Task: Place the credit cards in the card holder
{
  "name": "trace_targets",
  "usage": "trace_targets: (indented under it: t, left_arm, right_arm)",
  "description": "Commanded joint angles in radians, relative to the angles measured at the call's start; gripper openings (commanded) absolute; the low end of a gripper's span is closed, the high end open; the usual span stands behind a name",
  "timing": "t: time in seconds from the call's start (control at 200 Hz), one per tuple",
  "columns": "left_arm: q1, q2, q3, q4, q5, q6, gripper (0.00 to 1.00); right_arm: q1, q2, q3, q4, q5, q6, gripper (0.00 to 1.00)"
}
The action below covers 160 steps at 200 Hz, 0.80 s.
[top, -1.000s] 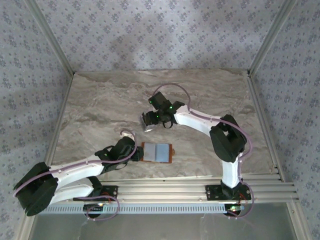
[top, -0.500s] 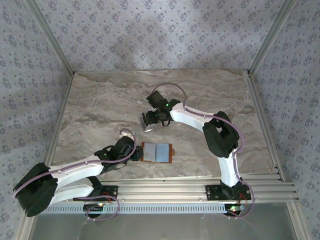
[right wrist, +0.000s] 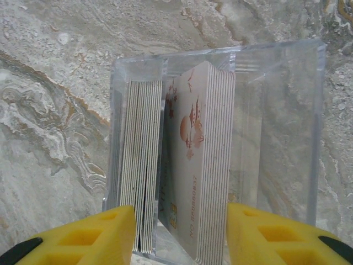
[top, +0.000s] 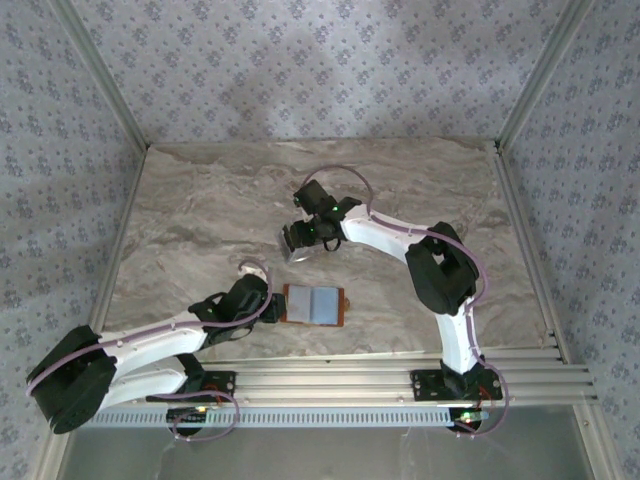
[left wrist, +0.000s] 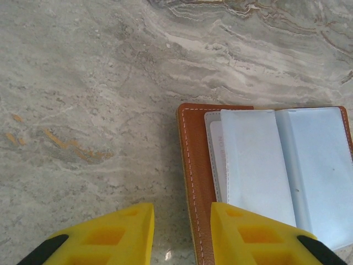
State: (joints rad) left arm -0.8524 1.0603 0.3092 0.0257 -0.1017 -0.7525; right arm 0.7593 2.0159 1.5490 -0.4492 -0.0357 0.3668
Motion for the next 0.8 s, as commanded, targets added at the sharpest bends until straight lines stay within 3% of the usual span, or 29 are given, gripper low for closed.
trace_targets:
  t: [0.0, 0.17, 0.795]
  left_arm:
    - [0.006, -0.005, 0.003, 0.020, 0.011, -0.002, 0.32]
    - [0.004, -0.005, 0.007, 0.016, 0.013, -0.002, 0.32]
    - [0.006, -0.031, 0.010, -0.007, 0.004, 0.005, 0.32]
  right_arm:
    - [0.001, -0.049, -0.003, 0.023, -0.051, -0.026, 0.48]
    - [-0.009, -0.036, -0.001, 0.033, -0.135, -0.041, 0.47]
    - [-0.048, 0.062, 0.063, 0.018, -0.258, -0.019, 0.47]
